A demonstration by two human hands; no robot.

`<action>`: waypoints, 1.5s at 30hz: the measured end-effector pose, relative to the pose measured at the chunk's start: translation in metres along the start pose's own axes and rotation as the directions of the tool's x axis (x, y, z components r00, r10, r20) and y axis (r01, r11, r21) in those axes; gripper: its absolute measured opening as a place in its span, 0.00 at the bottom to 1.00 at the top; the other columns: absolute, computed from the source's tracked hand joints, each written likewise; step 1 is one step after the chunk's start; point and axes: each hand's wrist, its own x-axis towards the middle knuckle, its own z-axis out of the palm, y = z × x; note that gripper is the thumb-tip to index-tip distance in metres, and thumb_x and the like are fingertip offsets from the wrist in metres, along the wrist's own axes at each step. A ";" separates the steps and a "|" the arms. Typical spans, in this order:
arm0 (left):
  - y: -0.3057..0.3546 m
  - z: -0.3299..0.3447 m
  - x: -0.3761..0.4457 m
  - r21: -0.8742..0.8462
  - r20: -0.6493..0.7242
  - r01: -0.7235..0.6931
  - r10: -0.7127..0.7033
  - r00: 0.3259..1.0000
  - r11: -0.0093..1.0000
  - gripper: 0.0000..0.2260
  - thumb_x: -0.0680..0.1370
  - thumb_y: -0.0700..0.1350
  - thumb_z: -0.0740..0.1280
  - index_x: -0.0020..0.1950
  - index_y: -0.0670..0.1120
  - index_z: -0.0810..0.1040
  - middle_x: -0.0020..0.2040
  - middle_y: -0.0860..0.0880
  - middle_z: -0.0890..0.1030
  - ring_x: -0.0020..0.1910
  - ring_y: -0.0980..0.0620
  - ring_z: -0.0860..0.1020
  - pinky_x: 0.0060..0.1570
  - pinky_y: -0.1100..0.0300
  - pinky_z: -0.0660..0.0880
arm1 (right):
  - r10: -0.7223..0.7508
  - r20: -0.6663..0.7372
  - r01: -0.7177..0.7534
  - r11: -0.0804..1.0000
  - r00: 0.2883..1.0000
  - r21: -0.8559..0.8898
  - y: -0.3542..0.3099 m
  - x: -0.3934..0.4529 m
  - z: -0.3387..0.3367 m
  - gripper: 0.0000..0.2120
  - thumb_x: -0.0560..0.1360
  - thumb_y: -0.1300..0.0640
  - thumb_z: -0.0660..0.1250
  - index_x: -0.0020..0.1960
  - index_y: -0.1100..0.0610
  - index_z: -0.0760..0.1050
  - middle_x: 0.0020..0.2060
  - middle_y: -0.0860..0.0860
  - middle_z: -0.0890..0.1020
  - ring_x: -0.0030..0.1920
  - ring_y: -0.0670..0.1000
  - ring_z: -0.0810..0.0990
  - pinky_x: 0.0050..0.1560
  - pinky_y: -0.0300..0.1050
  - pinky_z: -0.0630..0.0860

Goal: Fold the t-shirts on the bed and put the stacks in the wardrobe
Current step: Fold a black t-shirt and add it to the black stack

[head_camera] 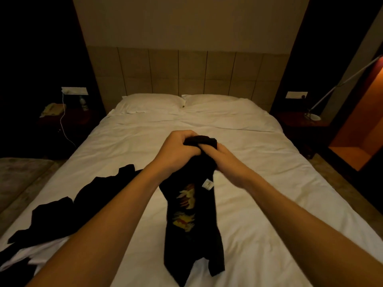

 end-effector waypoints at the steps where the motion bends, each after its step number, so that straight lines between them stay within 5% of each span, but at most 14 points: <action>1: 0.002 0.004 0.000 -0.016 -0.023 0.003 -0.003 1.000 1.000 0.09 0.72 0.31 0.67 0.46 0.42 0.82 0.41 0.43 0.84 0.41 0.46 0.83 0.43 0.55 0.80 | -0.015 -0.017 0.016 0.997 1.000 0.080 0.011 -0.006 0.007 0.12 0.81 0.46 0.60 0.61 0.48 0.75 0.54 0.48 0.83 0.55 0.48 0.83 0.52 0.44 0.80; 3: 0.004 0.008 0.002 -0.081 -0.093 0.035 -0.043 0.995 0.996 0.09 0.73 0.32 0.66 0.44 0.45 0.80 0.38 0.47 0.82 0.38 0.51 0.81 0.38 0.61 0.78 | -0.057 -0.104 0.067 0.994 0.993 0.090 0.032 -0.015 0.021 0.16 0.79 0.44 0.62 0.63 0.51 0.72 0.56 0.49 0.81 0.54 0.46 0.83 0.51 0.45 0.80; 7: 0.006 0.005 -0.001 -0.070 -0.148 0.068 -0.078 0.986 0.995 0.09 0.73 0.33 0.65 0.44 0.46 0.79 0.38 0.48 0.80 0.37 0.51 0.79 0.38 0.60 0.76 | -0.095 -0.147 0.028 0.915 0.985 -0.401 0.077 -0.013 0.021 0.10 0.79 0.61 0.63 0.60 0.59 0.73 0.47 0.51 0.79 0.41 0.48 0.78 0.38 0.43 0.73; 9: 0.009 0.000 -0.006 -0.035 -0.148 0.060 -0.064 0.987 0.998 0.08 0.73 0.33 0.66 0.45 0.46 0.79 0.39 0.48 0.81 0.37 0.52 0.80 0.37 0.60 0.77 | -0.082 -0.269 -0.060 0.874 0.960 -0.482 0.095 -0.009 0.006 0.09 0.77 0.65 0.60 0.53 0.62 0.77 0.36 0.52 0.78 0.32 0.47 0.74 0.33 0.40 0.67; 12: 0.009 -0.018 -0.010 -0.014 -0.119 0.100 -0.101 0.988 0.995 0.06 0.74 0.35 0.69 0.47 0.44 0.78 0.41 0.45 0.81 0.39 0.49 0.81 0.38 0.58 0.78 | -0.073 -0.360 -0.118 0.868 0.930 -0.482 0.099 -0.004 -0.026 0.09 0.76 0.66 0.60 0.50 0.61 0.79 0.33 0.51 0.77 0.30 0.43 0.73 0.28 0.34 0.65; 15: -0.004 -0.034 -0.018 0.003 -0.126 0.183 -0.182 0.975 0.983 0.07 0.74 0.39 0.73 0.51 0.44 0.79 0.46 0.44 0.84 0.43 0.46 0.84 0.45 0.53 0.81 | -0.021 -0.381 -0.149 0.899 0.924 -0.412 0.090 0.008 -0.061 0.08 0.77 0.63 0.62 0.51 0.57 0.78 0.40 0.55 0.82 0.36 0.51 0.77 0.36 0.42 0.70; 20: -0.027 -0.039 -0.039 -0.111 -0.237 0.244 -0.264 0.935 0.963 0.08 0.75 0.45 0.73 0.52 0.43 0.80 0.46 0.45 0.84 0.43 0.45 0.84 0.47 0.51 0.80 | 0.016 -0.380 -0.116 0.963 0.925 -0.242 0.073 0.012 -0.099 0.06 0.79 0.60 0.62 0.46 0.56 0.77 0.36 0.52 0.79 0.37 0.51 0.77 0.38 0.46 0.70; 26: -0.044 -0.028 -0.051 -0.048 -0.358 0.248 -0.248 0.900 0.968 0.08 0.77 0.44 0.70 0.45 0.42 0.73 0.41 0.45 0.79 0.41 0.46 0.79 0.41 0.52 0.74 | -0.101 -0.244 -0.024 0.887 0.964 -0.462 0.059 -0.011 -0.102 0.12 0.82 0.51 0.61 0.48 0.60 0.74 0.38 0.54 0.78 0.40 0.54 0.78 0.39 0.47 0.70; 30: -0.038 -0.028 -0.062 0.049 -0.389 0.216 -0.180 0.903 0.975 0.10 0.76 0.45 0.71 0.45 0.39 0.74 0.39 0.43 0.79 0.41 0.45 0.79 0.40 0.53 0.72 | -0.144 -0.147 0.048 0.855 0.979 -0.517 0.020 -0.038 -0.100 0.18 0.74 0.40 0.69 0.47 0.56 0.75 0.39 0.50 0.81 0.40 0.48 0.80 0.38 0.41 0.74; 35: -0.021 -0.041 -0.083 0.190 -0.324 0.130 -0.063 0.944 0.973 0.14 0.78 0.48 0.70 0.40 0.41 0.72 0.34 0.46 0.74 0.36 0.47 0.74 0.37 0.54 0.66 | -0.053 -0.025 0.024 0.748 0.998 -0.663 -0.016 -0.074 -0.111 0.19 0.72 0.47 0.75 0.55 0.54 0.71 0.46 0.49 0.80 0.45 0.49 0.81 0.44 0.46 0.78; 39: 0.005 -0.049 -0.111 0.237 -0.242 0.011 0.048 0.969 0.972 0.06 0.79 0.48 0.68 0.46 0.47 0.79 0.42 0.47 0.82 0.44 0.47 0.80 0.44 0.49 0.75 | -0.139 -0.052 0.052 0.655 0.989 -0.754 -0.038 -0.108 -0.109 0.10 0.77 0.54 0.70 0.54 0.55 0.72 0.45 0.51 0.79 0.48 0.54 0.80 0.46 0.49 0.76; 43: 0.044 -0.063 -0.147 0.234 -0.171 -0.045 0.087 0.981 0.971 0.06 0.78 0.45 0.68 0.48 0.44 0.83 0.44 0.42 0.83 0.45 0.43 0.82 0.46 0.47 0.77 | -0.246 -0.141 0.074 0.696 0.959 -0.714 -0.071 -0.154 -0.091 0.08 0.77 0.56 0.70 0.53 0.59 0.76 0.44 0.55 0.80 0.44 0.53 0.81 0.45 0.53 0.77; 45: 0.067 -0.071 -0.165 0.181 -0.126 -0.082 0.106 0.986 0.980 0.05 0.78 0.43 0.69 0.50 0.44 0.84 0.45 0.42 0.84 0.45 0.44 0.83 0.45 0.50 0.77 | -0.270 -0.156 0.107 0.752 0.950 -0.651 -0.091 -0.179 -0.083 0.05 0.77 0.57 0.69 0.51 0.57 0.77 0.41 0.52 0.81 0.40 0.46 0.82 0.39 0.44 0.77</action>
